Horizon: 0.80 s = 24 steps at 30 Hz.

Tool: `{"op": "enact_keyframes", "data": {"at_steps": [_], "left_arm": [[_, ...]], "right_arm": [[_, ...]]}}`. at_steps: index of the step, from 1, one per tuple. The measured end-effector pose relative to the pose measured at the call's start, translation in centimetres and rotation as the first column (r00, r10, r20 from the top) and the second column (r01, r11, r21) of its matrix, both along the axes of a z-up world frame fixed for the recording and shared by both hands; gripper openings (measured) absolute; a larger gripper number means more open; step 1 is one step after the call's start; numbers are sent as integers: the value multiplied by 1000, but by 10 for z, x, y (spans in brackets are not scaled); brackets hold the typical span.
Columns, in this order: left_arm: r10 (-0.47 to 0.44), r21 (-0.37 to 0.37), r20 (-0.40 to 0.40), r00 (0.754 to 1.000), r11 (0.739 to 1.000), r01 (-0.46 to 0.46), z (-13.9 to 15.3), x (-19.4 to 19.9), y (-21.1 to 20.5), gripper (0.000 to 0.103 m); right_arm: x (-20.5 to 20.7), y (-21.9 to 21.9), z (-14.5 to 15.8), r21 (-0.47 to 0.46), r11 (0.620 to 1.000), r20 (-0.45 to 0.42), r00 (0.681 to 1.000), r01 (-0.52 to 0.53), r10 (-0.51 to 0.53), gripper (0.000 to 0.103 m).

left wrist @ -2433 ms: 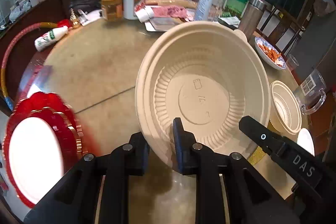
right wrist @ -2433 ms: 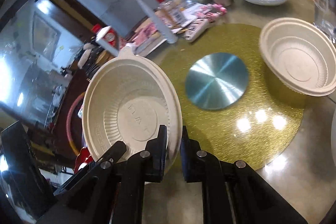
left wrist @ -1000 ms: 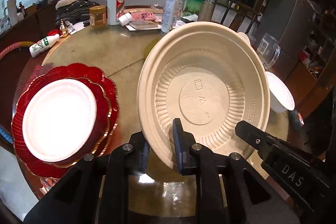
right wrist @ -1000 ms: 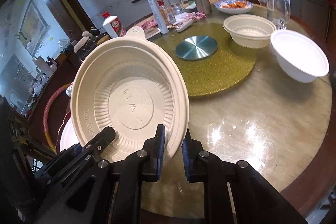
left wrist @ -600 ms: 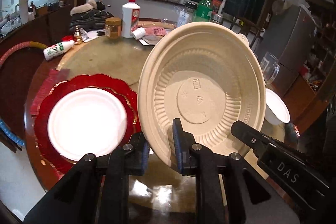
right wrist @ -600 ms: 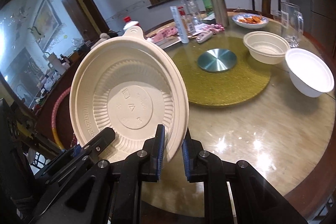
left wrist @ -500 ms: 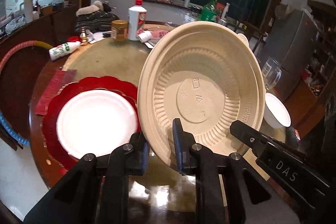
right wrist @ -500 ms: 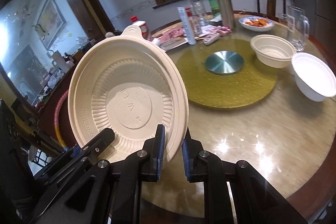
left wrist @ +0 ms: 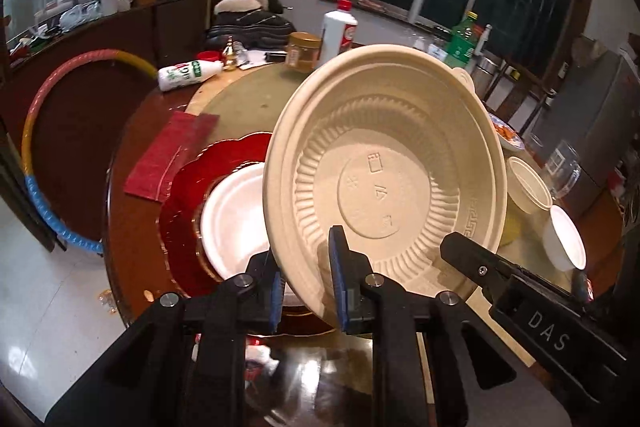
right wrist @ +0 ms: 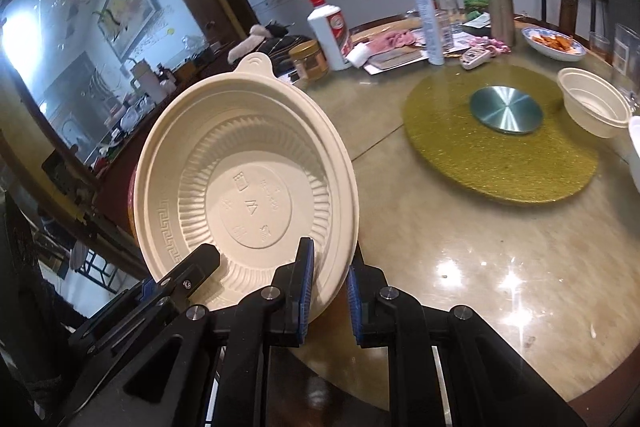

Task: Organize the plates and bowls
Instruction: 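Lift the beige bowl and carry it toward the red plate stack, then lower the beige bowl into the white bowl on the plates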

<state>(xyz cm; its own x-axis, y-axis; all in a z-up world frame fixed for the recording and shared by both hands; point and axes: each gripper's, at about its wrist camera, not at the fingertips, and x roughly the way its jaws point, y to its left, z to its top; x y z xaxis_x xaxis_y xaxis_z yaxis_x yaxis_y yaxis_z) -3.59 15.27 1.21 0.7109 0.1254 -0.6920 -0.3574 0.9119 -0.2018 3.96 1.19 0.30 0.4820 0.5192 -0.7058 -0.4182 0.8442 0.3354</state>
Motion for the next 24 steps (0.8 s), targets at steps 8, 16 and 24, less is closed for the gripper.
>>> {"op": "enact_keyframes", "data": {"at_steps": [8,16,24], "left_arm": [[36,4,-13,999,999,-36,-5,-4,13,18],[52,7,-23,998,999,-52,-8,-8,19,18],[64,10,-29,998,998,-64,-9,-10,22,18]], "right_arm": [[-1,20,-5,-19,999,-11,999,-33,33,15],[-2,28,-8,-24,998,-21,998,-51,51,15],[0,32,-10,-20,998,-31,998,-64,63,15]]}}
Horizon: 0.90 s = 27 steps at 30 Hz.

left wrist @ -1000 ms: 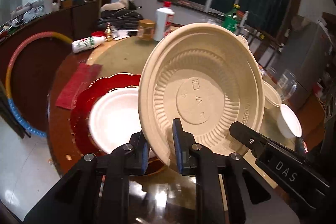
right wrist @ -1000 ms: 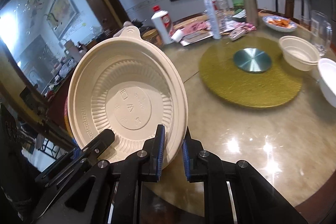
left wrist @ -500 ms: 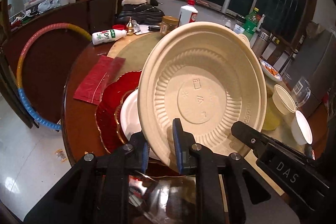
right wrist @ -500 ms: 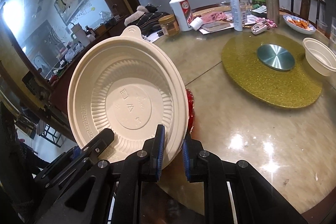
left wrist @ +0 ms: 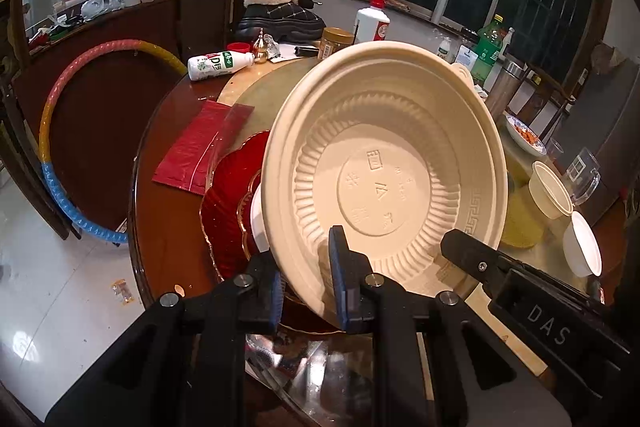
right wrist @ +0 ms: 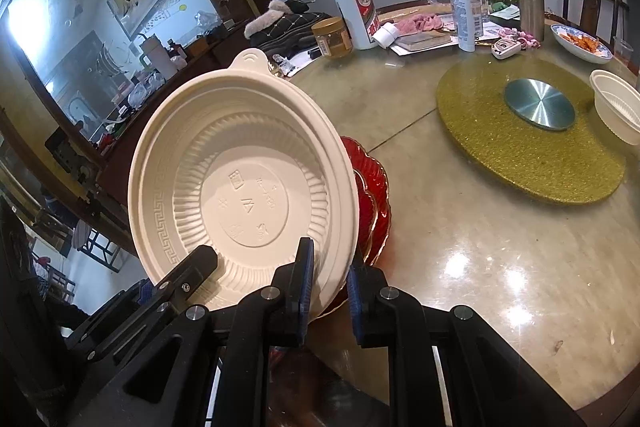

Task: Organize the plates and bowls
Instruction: 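Lower the beige bowl into the white bowl on the plates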

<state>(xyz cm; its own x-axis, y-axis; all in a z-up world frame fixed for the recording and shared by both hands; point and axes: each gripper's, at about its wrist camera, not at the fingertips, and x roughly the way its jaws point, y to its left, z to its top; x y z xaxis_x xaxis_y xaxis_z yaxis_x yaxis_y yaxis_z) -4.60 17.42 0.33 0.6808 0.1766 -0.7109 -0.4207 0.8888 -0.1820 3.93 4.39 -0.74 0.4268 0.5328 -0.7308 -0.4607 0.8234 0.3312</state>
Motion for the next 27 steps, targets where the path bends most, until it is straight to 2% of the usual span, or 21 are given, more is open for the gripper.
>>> {"op": "enact_keyframes", "data": {"at_steps": [11,27], "left_arm": [[26,31,-3,1000,999,-26,5,-10,3,18],[15,13,-57,998,1000,-14,-5,1,7,18]], "right_arm": [[-9,6,4,30,998,10,999,-48,48,15],[0,4,-11,47,997,-40,997,-58,60,15]]}}
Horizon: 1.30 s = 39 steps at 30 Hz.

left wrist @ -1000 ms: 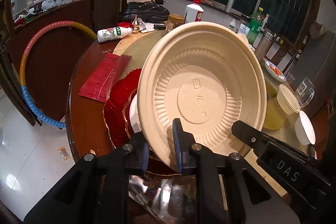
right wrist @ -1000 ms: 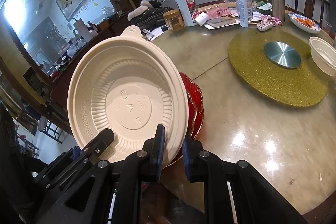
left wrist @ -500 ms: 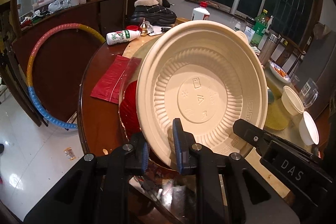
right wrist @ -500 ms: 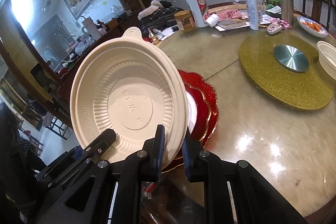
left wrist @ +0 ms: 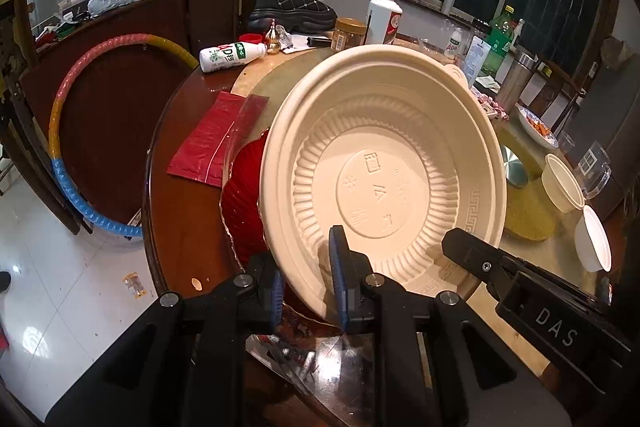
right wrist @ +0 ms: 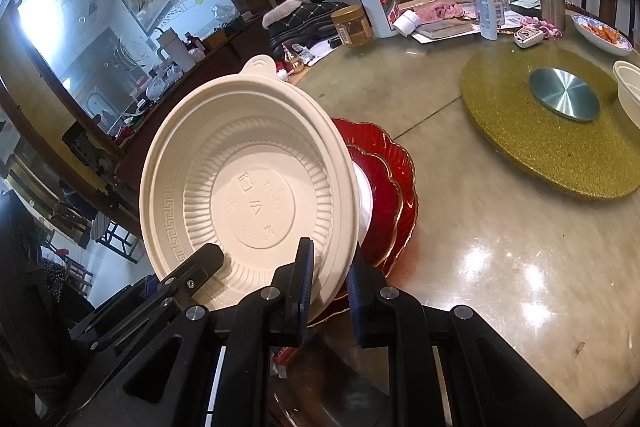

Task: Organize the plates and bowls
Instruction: 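Lower the beige bowl into the white bowl on the plates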

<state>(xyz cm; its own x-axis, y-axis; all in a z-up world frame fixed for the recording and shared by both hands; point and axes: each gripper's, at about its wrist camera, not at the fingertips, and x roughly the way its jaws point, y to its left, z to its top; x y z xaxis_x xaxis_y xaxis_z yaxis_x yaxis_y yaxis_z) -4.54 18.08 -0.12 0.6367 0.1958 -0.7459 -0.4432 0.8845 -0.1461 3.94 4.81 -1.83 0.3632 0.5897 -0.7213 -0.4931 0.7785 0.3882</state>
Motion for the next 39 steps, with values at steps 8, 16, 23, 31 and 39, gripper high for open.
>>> {"op": "enact_keyframes", "data": {"at_steps": [8,16,23,31,39], "left_arm": [[-3,1,-17,1000,1000,3,-2,4,1,18],[1,6,-16,1000,1000,-1,0,4,3,18],[1,10,-20,1000,1000,-1,0,1,1,18],[0,6,-19,1000,1000,0,1,0,1,18],[-3,-7,-23,1000,1000,3,0,0,6,18]], "right_arm": [[3,-1,-4,13,1000,-17,1000,-3,4,16],[2,-1,0,28,999,-14,1000,-15,15,16],[-1,-3,-1,38,999,-21,1000,-19,20,16],[0,-3,-2,44,999,-22,1000,-19,20,16],[0,-1,-2,40,999,-25,1000,-16,17,16]]}}
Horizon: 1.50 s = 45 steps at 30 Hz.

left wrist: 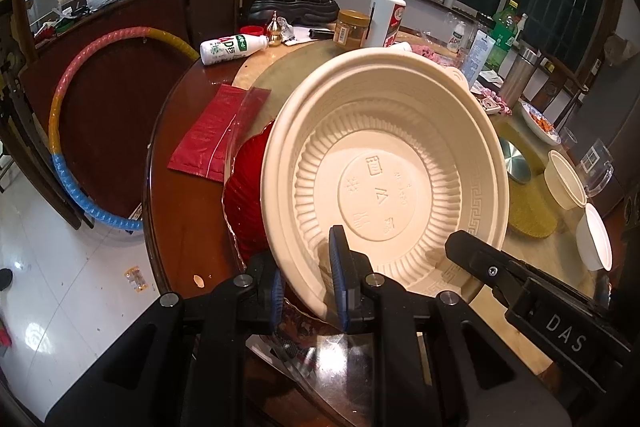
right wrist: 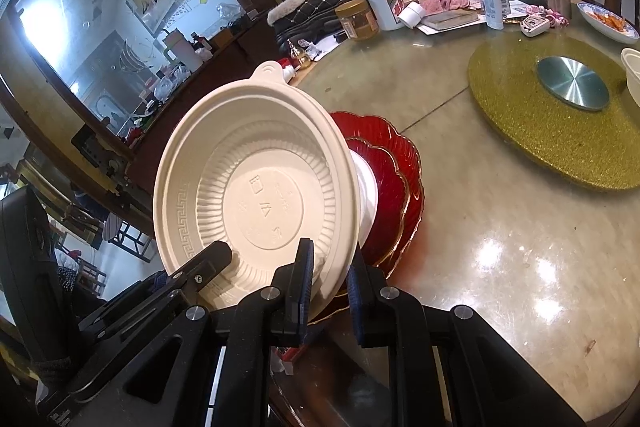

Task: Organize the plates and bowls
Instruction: 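Lower the beige bowl into the white bowl on the plates, then open both tools to release the beige bowl and pull back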

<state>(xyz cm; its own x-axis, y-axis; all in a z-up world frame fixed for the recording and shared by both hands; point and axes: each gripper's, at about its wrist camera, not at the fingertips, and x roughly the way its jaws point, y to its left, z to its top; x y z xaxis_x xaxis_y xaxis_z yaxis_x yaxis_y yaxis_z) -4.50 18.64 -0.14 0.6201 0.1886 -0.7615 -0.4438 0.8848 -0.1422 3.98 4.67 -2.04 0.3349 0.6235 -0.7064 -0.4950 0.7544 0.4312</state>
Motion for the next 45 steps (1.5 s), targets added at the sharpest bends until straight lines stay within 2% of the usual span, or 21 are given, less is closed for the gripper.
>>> {"op": "enact_keyframes", "data": {"at_steps": [18,27,29,31,34,36,38,40,44,45], "left_arm": [[-16,-39,-12,1000,999,15,-6,5,7,18],[10,7,-37,999,1000,-10,-9,12,6,20],[21,5,-45,999,1000,-21,-10,13,8,34],[33,14,-40,999,999,-32,-10,10,8,41],[33,24,-33,999,999,-32,-8,8,8,41],[34,21,-33,999,999,-34,-7,7,9,45],[45,25,-23,999,999,-44,-5,4,10,65],[67,36,-2,998,997,-66,-1,-1,11,71],[90,41,29,996,995,-91,5,-9,13,74],[92,43,30,995,995,-93,5,-9,12,74]], "right_arm": [[1,1,-2,-5,1000,-14,1000,23,-24,16],[8,0,-7,-2,999,-24,999,43,-43,20],[9,-2,-7,7,998,-29,998,58,-58,20],[8,-4,-5,3,998,-21,997,69,-69,21],[7,-4,-4,5,997,-21,997,75,-75,22],[7,-4,-3,9,997,-24,997,75,-75,24],[7,-7,-2,23,996,-25,996,84,-83,34],[5,-11,1,40,994,-18,994,104,-104,43],[2,-27,6,110,983,-17,989,147,-146,62],[2,-31,7,124,980,-18,988,157,-156,64]]}}
